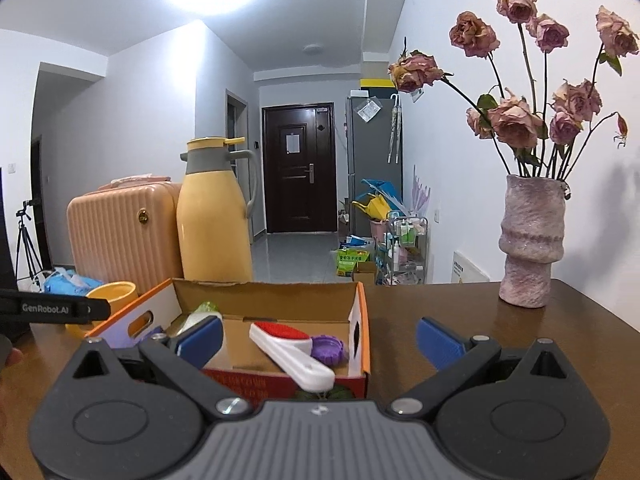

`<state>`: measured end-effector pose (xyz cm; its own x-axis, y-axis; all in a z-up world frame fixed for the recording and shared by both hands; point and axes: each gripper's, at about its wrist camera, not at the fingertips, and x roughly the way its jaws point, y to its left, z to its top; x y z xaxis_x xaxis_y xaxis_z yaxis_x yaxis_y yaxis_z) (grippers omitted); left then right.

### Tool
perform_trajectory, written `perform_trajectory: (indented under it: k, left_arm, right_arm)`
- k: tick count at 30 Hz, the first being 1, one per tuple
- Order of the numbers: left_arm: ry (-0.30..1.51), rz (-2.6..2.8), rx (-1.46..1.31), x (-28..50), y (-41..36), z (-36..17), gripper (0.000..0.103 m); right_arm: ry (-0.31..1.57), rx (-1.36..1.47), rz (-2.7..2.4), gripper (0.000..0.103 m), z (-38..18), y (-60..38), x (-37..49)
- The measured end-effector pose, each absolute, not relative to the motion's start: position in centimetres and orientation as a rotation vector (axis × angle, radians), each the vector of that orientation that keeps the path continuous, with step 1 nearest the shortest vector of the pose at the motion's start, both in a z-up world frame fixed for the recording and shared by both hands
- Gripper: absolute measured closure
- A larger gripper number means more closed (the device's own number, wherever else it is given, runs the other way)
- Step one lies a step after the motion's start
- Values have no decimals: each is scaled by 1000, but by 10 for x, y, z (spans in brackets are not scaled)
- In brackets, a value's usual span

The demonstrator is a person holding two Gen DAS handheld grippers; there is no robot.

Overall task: Organize rigid objects
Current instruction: 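Withdraw both grippers from the box toward the white caps on the table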

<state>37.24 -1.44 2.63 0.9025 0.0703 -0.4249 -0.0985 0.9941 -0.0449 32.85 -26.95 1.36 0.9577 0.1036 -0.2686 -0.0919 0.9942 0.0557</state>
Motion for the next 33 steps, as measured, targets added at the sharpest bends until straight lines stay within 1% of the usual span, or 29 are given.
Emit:
perform_trajectory:
  k: [17,33]
  left_arm:
    - [496,10,-23,310,-18,11,0]
    - [598,-43,-4,282,-10,-13,0]
  right_arm:
    - [361,-5,133,0,-13,-272,271]
    - [407,-21,160,0,-27,-264,247]
